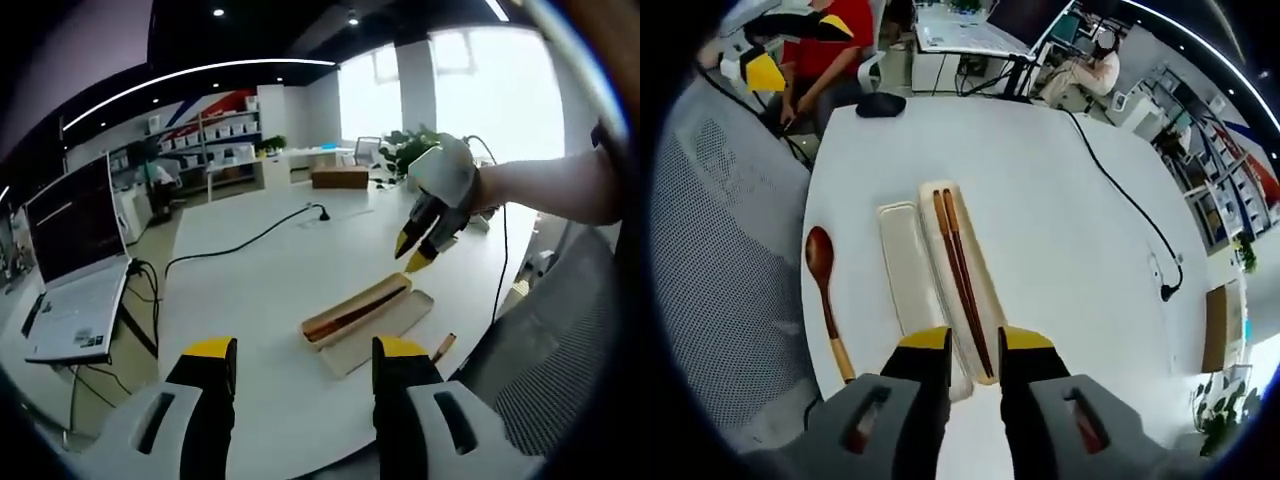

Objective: Arrange the utensils inside the cutlery case until each visible utensil rests in its matching compartment.

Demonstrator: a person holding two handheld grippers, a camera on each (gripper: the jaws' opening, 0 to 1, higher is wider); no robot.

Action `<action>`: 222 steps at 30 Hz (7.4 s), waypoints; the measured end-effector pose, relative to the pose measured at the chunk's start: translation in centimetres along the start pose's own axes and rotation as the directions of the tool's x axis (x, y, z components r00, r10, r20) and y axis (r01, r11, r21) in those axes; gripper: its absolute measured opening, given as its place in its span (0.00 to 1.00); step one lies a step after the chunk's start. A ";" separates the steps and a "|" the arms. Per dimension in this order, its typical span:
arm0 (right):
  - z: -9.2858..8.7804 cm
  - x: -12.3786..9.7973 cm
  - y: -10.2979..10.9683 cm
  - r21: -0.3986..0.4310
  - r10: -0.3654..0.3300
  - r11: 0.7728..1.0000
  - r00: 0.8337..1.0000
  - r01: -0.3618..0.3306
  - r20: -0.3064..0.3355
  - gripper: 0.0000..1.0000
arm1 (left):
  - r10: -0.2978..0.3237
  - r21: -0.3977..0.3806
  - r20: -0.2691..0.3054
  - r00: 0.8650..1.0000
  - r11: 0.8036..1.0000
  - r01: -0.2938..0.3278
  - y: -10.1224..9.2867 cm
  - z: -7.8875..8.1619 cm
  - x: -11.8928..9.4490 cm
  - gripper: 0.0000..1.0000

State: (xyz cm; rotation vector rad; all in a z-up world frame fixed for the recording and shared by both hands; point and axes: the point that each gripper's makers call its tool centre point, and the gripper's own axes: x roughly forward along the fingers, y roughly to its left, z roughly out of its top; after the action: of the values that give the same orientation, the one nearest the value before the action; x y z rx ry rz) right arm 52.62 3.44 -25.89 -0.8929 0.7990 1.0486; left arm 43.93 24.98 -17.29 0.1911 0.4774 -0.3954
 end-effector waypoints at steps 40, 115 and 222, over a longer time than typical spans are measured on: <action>-4.6 0.0 8.3 0.096 0.114 0.988 0.992 -0.118 0.046 0.26 | 0.027 0.030 -0.056 0.998 0.999 -0.025 -1.2 -2.5 -1.3 0.52; -0.9 7.4 16.0 -0.247 0.325 0.903 0.934 -0.352 -0.145 0.25 | 0.016 0.063 -0.020 1.000 0.998 -0.015 -0.8 -1.3 -1.0 0.51; 2.7 9.8 1.0 -0.228 0.198 0.943 0.960 -0.242 -0.199 0.00 | -0.015 0.050 -0.030 0.999 0.999 0.016 -0.3 -0.5 -0.1 0.50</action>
State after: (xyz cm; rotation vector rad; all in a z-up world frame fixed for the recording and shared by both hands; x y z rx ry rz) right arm 54.91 9.76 -33.54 -1.1411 0.9419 1.3024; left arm 43.58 24.90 -17.67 0.2420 0.4990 -0.4205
